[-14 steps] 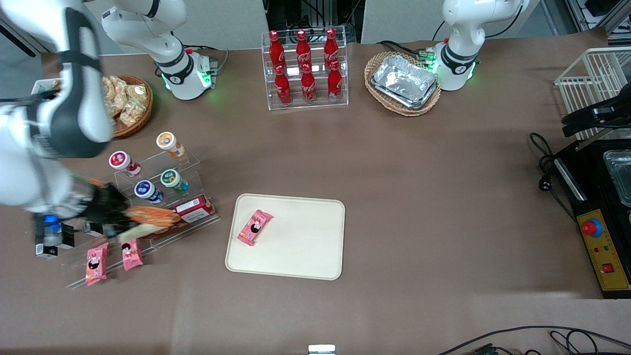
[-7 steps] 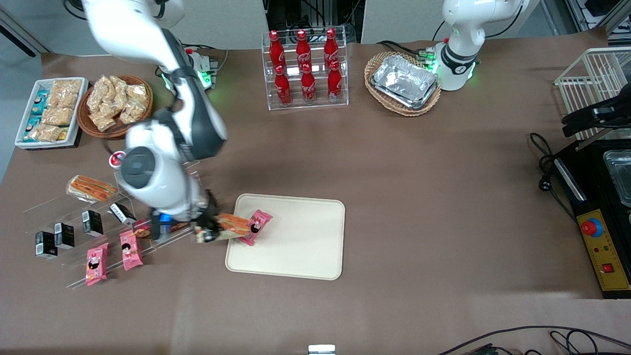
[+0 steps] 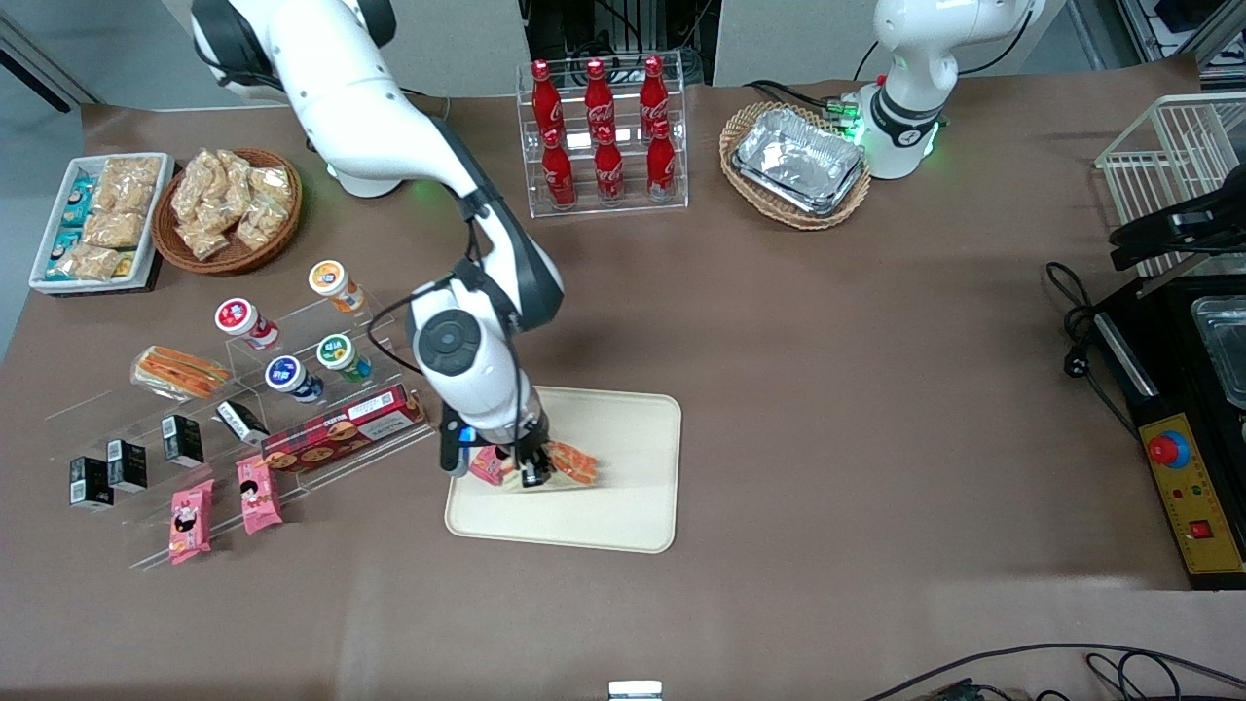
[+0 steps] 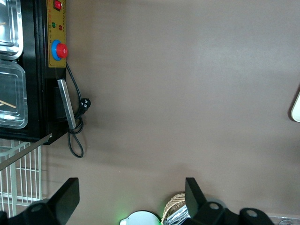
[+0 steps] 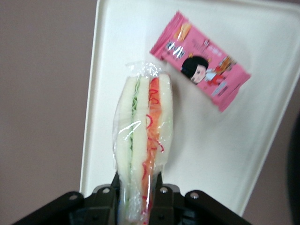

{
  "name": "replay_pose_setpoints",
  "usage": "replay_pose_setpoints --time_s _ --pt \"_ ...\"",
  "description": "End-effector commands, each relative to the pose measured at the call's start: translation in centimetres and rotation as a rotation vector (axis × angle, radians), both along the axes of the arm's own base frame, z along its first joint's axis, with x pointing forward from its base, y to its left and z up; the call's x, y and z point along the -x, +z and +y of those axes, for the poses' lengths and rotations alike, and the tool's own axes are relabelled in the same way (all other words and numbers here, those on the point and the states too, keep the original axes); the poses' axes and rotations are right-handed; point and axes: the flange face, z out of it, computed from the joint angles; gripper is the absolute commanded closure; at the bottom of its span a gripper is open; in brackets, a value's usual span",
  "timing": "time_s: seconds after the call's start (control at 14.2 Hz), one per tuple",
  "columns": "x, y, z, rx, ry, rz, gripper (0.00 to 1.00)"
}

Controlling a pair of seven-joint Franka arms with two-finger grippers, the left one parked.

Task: Place sandwich on tray
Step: 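Lower the sandwich onto the tray beside the pink packet and open the right gripper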

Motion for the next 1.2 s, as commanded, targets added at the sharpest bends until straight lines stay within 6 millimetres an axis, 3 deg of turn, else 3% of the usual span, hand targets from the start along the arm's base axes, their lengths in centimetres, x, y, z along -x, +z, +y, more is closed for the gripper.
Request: replay_pose_setpoints --time_s 0.0,0.14,0.21,0.28,0.77,0.92,1.13 --pt "-0.6 -3.4 2.2 -0.023 -0.031 -0.051 0.74" --pt "-0.7 -4.8 1.9 -0.013 -0.032 -0.053 0.72" --pt "-0.8 -5.2 1.8 -0.007 -0.032 -0.05 0.48" --pt "-0.8 -5.4 1.7 -0.002 -0.028 -0.052 0.0" --pt "-2.1 -2.5 0.8 -0.012 -0.017 -0.079 0.0" --pt "-1.7 -1.3 0.5 0.015 0.054 -0.034 0.0" --pt "-1.4 5.0 -1.4 0.043 0.183 0.01 0.0"
